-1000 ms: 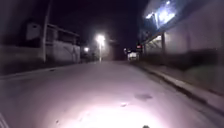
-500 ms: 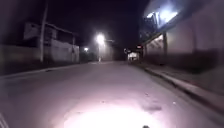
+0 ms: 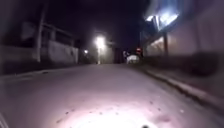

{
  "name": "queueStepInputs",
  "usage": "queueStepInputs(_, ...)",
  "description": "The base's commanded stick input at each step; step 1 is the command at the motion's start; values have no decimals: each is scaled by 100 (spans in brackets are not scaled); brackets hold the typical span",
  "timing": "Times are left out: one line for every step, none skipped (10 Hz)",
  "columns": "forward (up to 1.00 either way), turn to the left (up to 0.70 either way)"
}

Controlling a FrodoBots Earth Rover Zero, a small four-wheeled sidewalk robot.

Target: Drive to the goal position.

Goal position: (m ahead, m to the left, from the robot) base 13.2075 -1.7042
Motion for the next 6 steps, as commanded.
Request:
queueStepInputs(70,1)
queueStepInputs(70,1)
queueStepInputs(70,1)
queueStepInputs(70,1)
queueStepInputs(70,1)
queueStepInputs(70,1)
